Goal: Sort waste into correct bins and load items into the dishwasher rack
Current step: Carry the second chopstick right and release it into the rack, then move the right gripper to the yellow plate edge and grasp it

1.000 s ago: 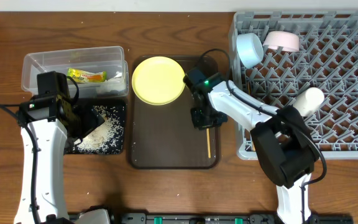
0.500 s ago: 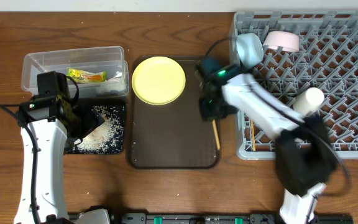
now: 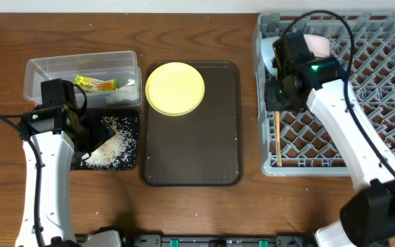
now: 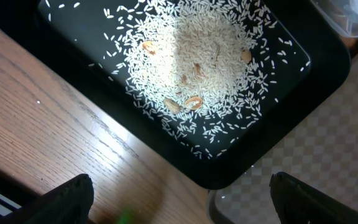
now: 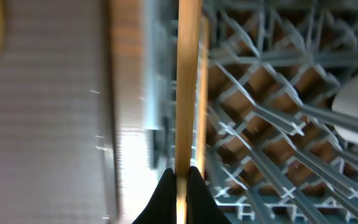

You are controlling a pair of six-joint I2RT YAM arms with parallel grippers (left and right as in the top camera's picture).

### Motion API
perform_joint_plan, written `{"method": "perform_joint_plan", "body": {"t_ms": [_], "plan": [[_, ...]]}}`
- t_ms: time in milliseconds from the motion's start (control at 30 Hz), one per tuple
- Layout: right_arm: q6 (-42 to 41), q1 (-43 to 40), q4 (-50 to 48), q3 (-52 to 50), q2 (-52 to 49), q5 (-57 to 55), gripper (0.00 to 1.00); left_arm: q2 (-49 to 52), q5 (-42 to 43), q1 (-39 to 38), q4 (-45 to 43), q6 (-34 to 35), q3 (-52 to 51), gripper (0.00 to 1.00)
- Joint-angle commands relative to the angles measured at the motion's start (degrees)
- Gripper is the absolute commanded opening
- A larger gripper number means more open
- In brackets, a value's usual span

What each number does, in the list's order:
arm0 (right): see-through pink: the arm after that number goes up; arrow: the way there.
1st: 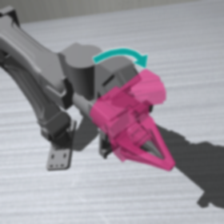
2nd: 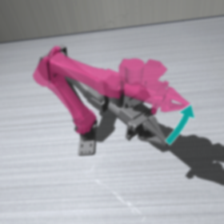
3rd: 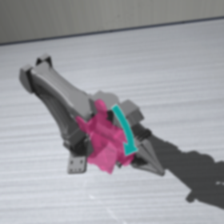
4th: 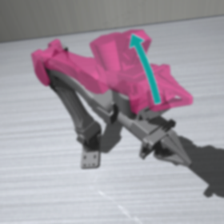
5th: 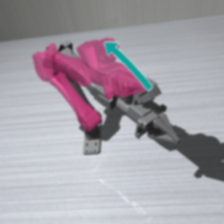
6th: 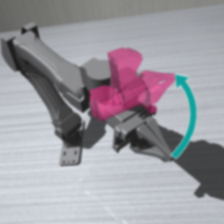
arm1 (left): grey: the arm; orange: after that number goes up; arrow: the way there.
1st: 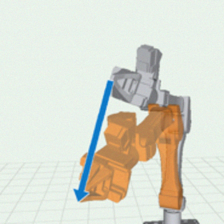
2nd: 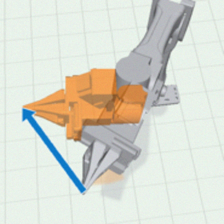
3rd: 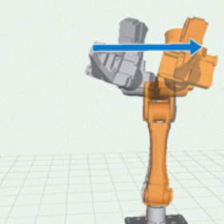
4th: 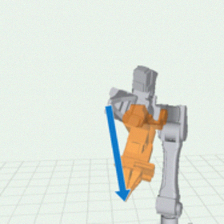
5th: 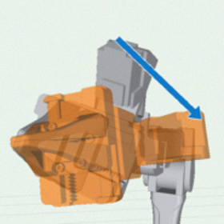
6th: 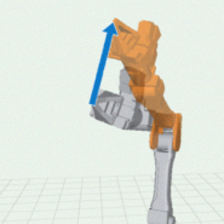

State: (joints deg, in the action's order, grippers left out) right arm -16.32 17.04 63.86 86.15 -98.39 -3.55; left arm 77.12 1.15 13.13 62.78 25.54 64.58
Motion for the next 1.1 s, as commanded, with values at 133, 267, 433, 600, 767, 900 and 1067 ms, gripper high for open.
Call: {"method": "perform_joint_plan", "body": {"t_ms": [133,267,433,600,767,900,1067], "plan": [[1.0,-0.5,-3.7,-6.0,-4.7,-0.9,0.01,-0.5,-0.1,0.3,0.2,0.1,-0.2,0.93],[1.0,-0.4,-5.2,-6.0,-5.2,-0.9,0.04,-0.5,-0.1,0.3,0.2,0.1,-0.2,0.93],[1.0,-0.2,-5.6,-5.9,-5.1,-0.5,0.25,-0.5,-0.1,0.3,0.2,0.1,-0.2,0.93],[1.2,-0.2,-5.6,-5.7,-3.0,-0.5,0.27,-0.5,-0.1,0.3,0.2,0.1,-0.2,0.93],[1.9,0.4,-6.8,-3.2,0.4,0.4,0.27,-0.5,-0.1,0.3,0.2,0.1,-0.2,0.93],[1.8,2.7,-13.3,-2.3,2.3,8.1,0.34,-0.5,-0.1,0.3,0.2,0.1,-0.2,0.93],[1.8,7.0,-23.3,-2.4,1.2,11.4,0.45,-0.5,-0.1,0.3,0.2,0.1,-0.2,0.93]]}}
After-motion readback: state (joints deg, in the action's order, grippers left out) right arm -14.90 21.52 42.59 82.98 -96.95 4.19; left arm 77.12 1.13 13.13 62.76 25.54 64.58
